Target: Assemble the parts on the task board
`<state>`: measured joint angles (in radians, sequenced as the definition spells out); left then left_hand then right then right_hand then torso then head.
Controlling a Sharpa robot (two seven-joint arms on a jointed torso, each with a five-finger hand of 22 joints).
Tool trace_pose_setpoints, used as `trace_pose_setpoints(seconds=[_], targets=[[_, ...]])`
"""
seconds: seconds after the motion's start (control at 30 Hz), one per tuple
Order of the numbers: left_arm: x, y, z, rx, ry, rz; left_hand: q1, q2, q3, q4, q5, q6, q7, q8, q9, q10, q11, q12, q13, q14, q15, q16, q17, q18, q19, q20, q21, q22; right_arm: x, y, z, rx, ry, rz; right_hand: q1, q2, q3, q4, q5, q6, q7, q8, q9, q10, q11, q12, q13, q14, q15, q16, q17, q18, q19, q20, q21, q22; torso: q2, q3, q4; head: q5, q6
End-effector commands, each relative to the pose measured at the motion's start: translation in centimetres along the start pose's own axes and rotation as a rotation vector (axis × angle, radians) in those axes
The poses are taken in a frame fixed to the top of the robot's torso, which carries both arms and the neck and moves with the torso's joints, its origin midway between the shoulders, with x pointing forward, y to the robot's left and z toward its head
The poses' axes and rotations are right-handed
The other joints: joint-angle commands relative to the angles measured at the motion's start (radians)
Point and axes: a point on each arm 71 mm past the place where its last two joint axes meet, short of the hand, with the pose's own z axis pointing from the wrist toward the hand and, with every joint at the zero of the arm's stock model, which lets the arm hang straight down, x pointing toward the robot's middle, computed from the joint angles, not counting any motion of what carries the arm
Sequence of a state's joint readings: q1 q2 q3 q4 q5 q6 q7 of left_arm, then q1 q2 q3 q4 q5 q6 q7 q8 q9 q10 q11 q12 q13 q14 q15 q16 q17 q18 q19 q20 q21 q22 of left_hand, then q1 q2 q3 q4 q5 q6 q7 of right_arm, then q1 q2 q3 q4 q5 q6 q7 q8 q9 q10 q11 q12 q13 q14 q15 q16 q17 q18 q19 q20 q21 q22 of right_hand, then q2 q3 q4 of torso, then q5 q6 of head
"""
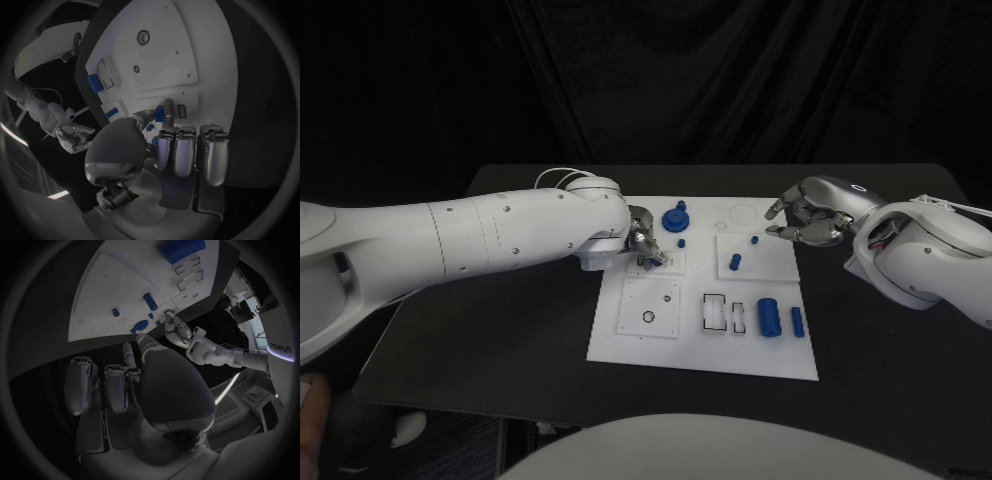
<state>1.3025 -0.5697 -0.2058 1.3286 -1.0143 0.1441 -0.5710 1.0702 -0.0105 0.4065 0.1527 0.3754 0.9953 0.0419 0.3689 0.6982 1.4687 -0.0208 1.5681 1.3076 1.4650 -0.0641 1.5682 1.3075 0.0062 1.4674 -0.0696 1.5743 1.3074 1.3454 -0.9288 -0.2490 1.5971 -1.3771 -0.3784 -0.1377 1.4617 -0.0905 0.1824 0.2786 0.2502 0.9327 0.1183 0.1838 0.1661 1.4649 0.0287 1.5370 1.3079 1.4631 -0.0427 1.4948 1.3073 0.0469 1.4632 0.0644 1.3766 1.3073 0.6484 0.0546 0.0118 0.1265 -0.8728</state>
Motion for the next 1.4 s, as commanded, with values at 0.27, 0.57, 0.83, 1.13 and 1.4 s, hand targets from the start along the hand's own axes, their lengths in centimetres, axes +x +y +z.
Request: trace_pose_setpoints(seconds=[0.27,0.57,0.83,1.13,1.4], targets=[[0.64,0.64,0.25,-0.032,0.038,0.023,0.000,0.003,0.002,-0.003,-0.007,0.006,0.003,-0.004,0.000,0.102,-0.004,0.003,0.263,0.106,-0.005,0.003,0.263,-0.006,0.103,-0.003,-0.003,0.263,0.26,-0.24,-0.02,0.029,0.022,-0.005,0.009,0.010,0.007,-0.004,0.016,0.002,-0.001,-0.002,-0.003,0.061,0.004,-0.004,0.204,0.081,0.005,-0.007,0.148,0.003,0.019,0.006,-0.006,0.188,0.000,-0.0005,0.0007,-0.001,0.000],[0.63,0.73,0.28,-0.035,0.040,0.023,-0.010,0.001,-0.001,-0.001,-0.021,0.004,0.004,-0.009,0.003,0.102,-0.004,0.003,0.263,0.106,-0.005,0.003,0.263,-0.006,0.103,-0.004,-0.003,0.263,0.33,-0.27,0.00,0.034,0.031,-0.006,0.009,0.010,0.007,-0.004,0.016,0.002,-0.001,-0.002,-0.003,0.061,0.004,-0.004,0.204,0.081,0.005,-0.007,0.148,0.003,0.019,0.006,-0.006,0.188,0.000,-0.0004,0.0003,-0.001,0.000],[0.61,0.72,0.34,-0.035,0.036,0.020,-0.047,0.006,-0.019,0.019,-0.104,0.002,0.008,-0.027,0.011,0.102,0.000,0.003,0.263,0.106,-0.002,0.003,0.263,-0.006,0.103,-0.002,-0.003,0.263,0.39,-0.25,0.02,0.035,0.037,-0.007,0.009,0.010,0.008,-0.004,0.018,0.001,-0.001,-0.002,-0.003,0.060,0.004,-0.005,0.203,0.081,0.005,-0.008,0.147,0.004,0.019,0.006,-0.007,0.188,0.000,-0.0002,0.0001,0.001,0.000],[0.57,0.68,0.39,-0.027,0.024,0.011,-0.110,0.006,-0.090,0.082,-0.203,-0.006,0.018,-0.059,0.017,0.102,0.009,0.003,0.263,0.106,0.006,0.003,0.263,-0.006,0.103,0.006,-0.003,0.263,0.44,-0.26,0.02,0.038,0.042,-0.008,0.009,0.010,0.008,-0.004,0.018,0.001,-0.001,-0.002,-0.003,0.060,0.004,-0.005,0.203,0.081,0.005,-0.008,0.147,0.004,0.019,0.006,-0.007,0.188,0.001,-0.0003,-0.0003,0.001,0.000],[0.54,0.71,0.47,-0.022,0.016,0.005,-0.128,0.007,-0.119,0.106,-0.223,-0.006,0.020,-0.067,0.022,0.102,0.011,0.003,0.263,0.106,0.008,0.003,0.263,-0.006,0.103,0.008,-0.003,0.263,0.48,-0.28,0.02,0.041,0.048,-0.009,0.009,0.010,0.008,-0.004,0.019,0.002,-0.001,-0.002,-0.003,0.059,0.005,-0.006,0.201,0.081,0.005,-0.010,0.146,0.004,0.017,0.006,-0.010,0.187,0.001,-0.0003,0.0000,0.000,0.000]])
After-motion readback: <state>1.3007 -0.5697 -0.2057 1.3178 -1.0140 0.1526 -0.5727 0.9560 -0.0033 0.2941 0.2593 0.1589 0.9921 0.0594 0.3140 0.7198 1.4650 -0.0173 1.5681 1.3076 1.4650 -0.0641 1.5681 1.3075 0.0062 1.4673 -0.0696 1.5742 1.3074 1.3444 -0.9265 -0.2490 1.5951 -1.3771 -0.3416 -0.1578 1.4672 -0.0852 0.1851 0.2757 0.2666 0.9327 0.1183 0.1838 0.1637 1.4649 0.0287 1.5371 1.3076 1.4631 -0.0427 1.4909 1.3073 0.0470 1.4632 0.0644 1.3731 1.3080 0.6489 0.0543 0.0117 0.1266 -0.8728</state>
